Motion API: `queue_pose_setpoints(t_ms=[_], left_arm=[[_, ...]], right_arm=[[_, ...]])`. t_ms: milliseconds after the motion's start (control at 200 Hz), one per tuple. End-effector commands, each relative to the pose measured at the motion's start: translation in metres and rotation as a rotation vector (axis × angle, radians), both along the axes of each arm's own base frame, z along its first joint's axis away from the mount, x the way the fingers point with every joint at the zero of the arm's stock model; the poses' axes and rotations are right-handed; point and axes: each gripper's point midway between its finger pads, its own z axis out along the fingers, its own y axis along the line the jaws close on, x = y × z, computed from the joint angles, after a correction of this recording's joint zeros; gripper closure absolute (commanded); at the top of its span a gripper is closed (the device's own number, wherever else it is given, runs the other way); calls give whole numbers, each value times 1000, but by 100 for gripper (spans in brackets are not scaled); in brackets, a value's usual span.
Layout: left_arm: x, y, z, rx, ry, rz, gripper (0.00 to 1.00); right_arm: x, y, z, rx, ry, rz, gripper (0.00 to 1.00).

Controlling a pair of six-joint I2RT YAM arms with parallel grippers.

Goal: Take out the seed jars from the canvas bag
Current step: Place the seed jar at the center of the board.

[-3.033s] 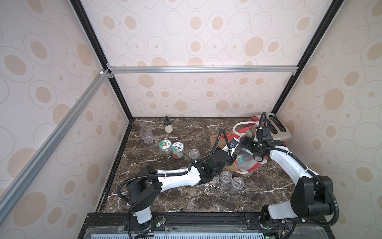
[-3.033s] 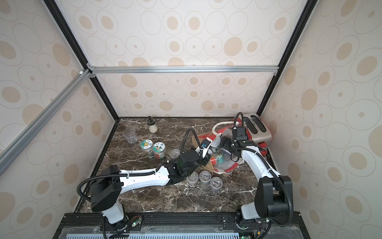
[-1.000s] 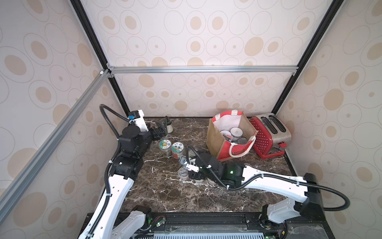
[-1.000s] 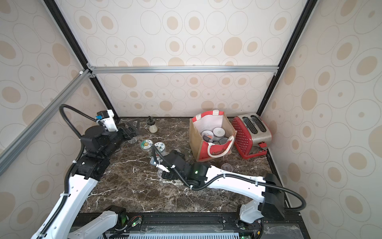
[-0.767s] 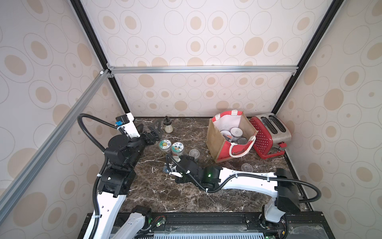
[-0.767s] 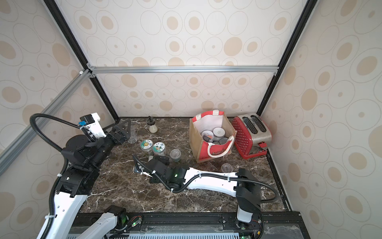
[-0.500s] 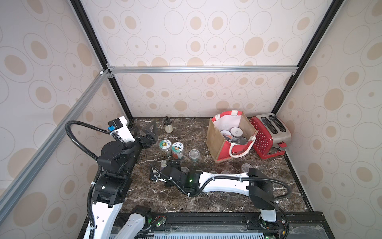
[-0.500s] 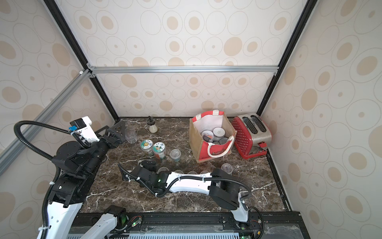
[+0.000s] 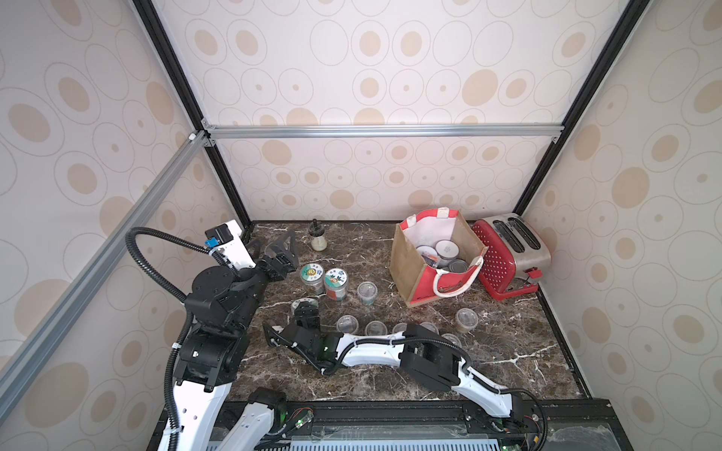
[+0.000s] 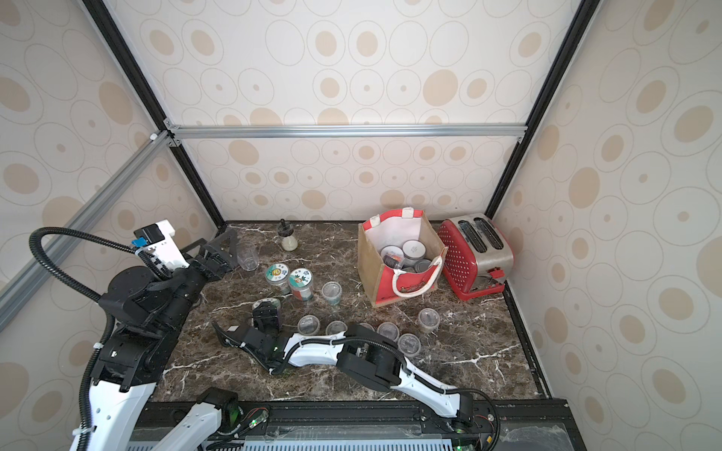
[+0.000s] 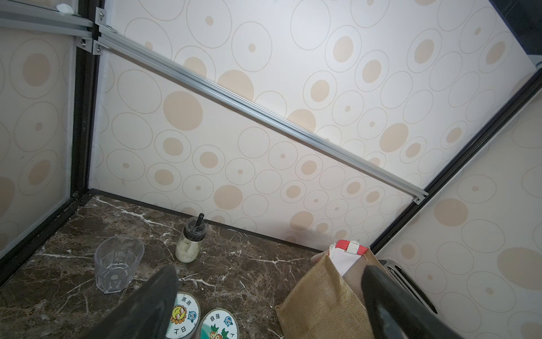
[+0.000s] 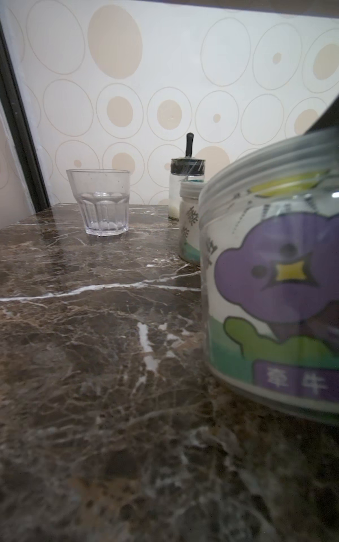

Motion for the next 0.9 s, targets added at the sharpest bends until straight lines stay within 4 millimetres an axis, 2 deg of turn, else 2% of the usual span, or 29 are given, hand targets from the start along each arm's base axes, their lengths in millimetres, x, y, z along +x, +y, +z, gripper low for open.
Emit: queue_pose_setpoints(t_ms=[0, 160, 330, 490, 640, 790, 890], left_arm=[[-5, 1, 13, 7, -38, -3, 2], [-1, 0, 8, 1, -30, -3, 2], [3, -2, 3, -4, -23, -9, 2], [7, -4, -3, -12, -9, -14, 2], [9, -4, -7, -17, 0, -17, 1], [11, -6, -8, -23, 4, -21, 2], [13, -6, -11, -20, 15, -19, 2]], right_arm=[[17, 0, 4, -16, -66, -24, 31], [11, -7, -10, -55, -56, -11, 29], [-10, -21, -14, -70, 37, 24, 13], [-35, -29, -17, -89, 126, 58, 2], [-50, -37, -20, -85, 176, 72, 0], [-62, -39, -11, -62, 184, 83, 0], [-79, -42, 13, 19, 253, 94, 0]])
